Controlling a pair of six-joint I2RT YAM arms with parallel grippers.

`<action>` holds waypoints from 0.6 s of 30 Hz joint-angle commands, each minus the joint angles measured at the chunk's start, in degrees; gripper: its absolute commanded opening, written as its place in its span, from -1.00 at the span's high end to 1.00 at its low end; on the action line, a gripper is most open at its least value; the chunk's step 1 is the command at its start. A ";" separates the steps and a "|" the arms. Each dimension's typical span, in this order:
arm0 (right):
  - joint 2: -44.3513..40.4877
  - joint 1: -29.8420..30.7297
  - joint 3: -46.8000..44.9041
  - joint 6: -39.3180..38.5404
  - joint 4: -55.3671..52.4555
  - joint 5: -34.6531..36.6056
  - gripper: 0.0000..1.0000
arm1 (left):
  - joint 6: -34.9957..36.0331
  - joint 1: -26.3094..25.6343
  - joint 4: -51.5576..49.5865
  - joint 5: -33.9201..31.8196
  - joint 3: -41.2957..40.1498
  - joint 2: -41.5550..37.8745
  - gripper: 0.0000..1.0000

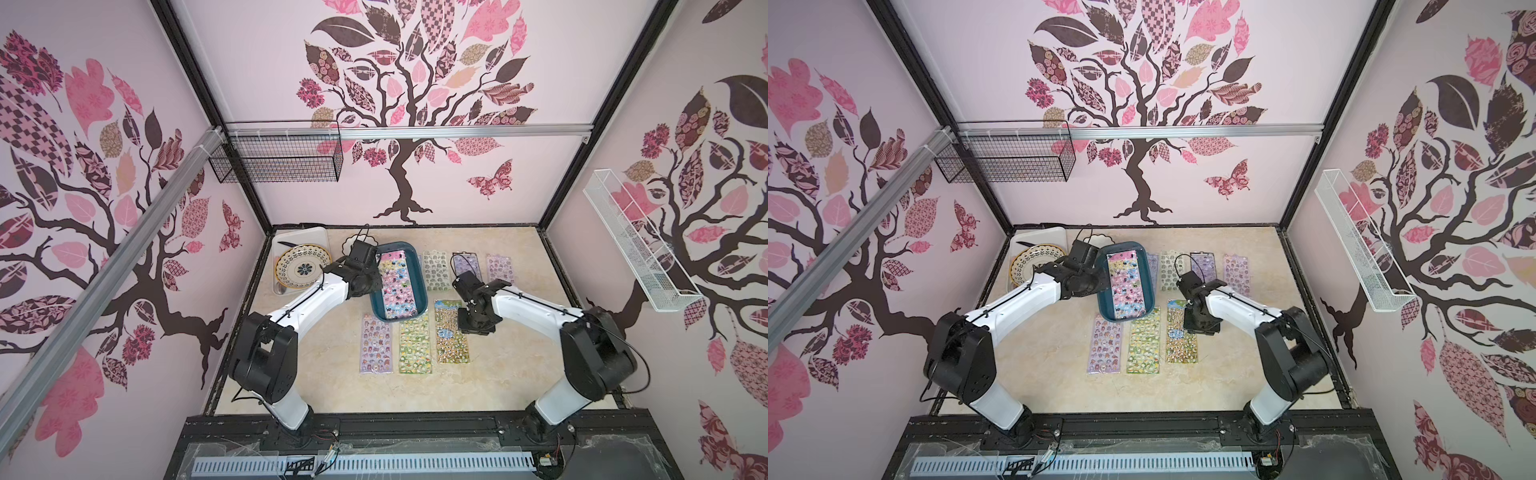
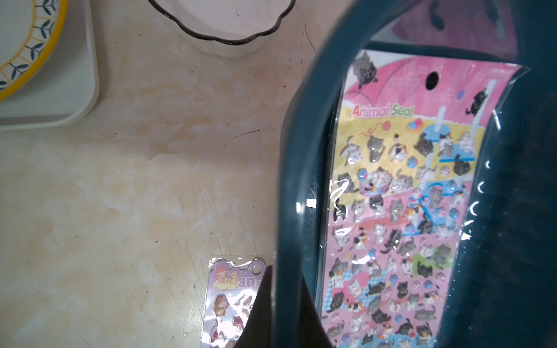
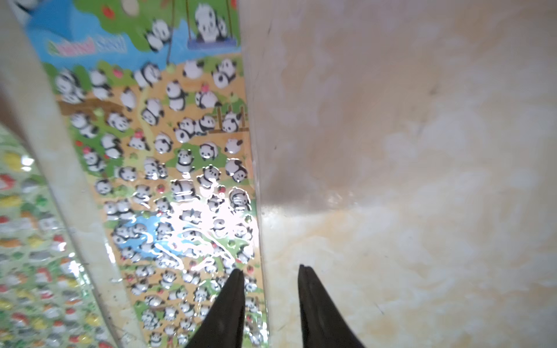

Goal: Take the stickers out of the storage box
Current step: Place the sticker at the center of the board, then pick up the sticker from the storage box.

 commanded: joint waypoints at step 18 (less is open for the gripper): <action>1.21 18.99 17.52 2.91 10.72 9.98 0.02 | 1.46 -9.61 9.50 -2.36 -5.46 -6.13 1.00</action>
